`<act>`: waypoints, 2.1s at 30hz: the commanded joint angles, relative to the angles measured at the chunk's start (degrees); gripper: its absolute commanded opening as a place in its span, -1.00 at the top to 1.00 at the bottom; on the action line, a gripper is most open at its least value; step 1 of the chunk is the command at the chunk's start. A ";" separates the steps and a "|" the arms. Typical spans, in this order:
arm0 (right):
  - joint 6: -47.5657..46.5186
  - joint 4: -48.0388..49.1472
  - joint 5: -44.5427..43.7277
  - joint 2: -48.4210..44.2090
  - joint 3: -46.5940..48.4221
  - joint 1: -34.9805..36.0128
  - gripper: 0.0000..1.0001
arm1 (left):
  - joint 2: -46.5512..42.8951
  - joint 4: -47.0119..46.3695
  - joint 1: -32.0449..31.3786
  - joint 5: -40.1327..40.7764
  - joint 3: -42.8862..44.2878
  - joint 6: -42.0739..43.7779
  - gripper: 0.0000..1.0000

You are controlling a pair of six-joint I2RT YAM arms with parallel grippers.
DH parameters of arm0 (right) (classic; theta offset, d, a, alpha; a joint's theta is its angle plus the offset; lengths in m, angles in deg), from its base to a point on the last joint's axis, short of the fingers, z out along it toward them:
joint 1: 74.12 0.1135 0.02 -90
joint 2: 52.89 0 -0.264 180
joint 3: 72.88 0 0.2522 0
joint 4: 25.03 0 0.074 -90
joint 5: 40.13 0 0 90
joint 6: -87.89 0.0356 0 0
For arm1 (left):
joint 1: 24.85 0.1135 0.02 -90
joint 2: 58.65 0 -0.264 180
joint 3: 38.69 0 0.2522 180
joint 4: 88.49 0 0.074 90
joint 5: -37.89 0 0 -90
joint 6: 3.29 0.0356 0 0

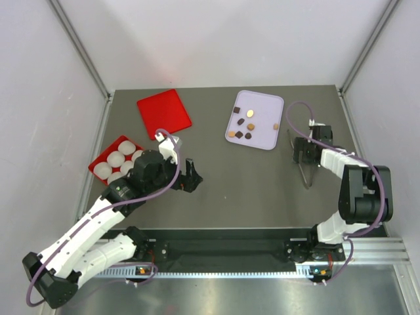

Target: Pack the chocolate

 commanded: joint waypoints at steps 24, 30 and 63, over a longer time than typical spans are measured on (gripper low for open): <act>1.66 -14.64 -1.11 -2.97 12.07 0.94 -0.37 | -3.30 -4.54 0.01 0.50 -0.82 -0.66 -0.98; 2.62 -22.04 -1.73 -2.61 15.80 2.17 -0.32 | -3.39 -3.31 0.01 1.81 0.32 1.10 -0.96; 2.28 -23.45 -6.29 2.65 35.04 17.64 0.09 | -1.46 2.23 0.09 3.92 0.76 -0.75 -0.98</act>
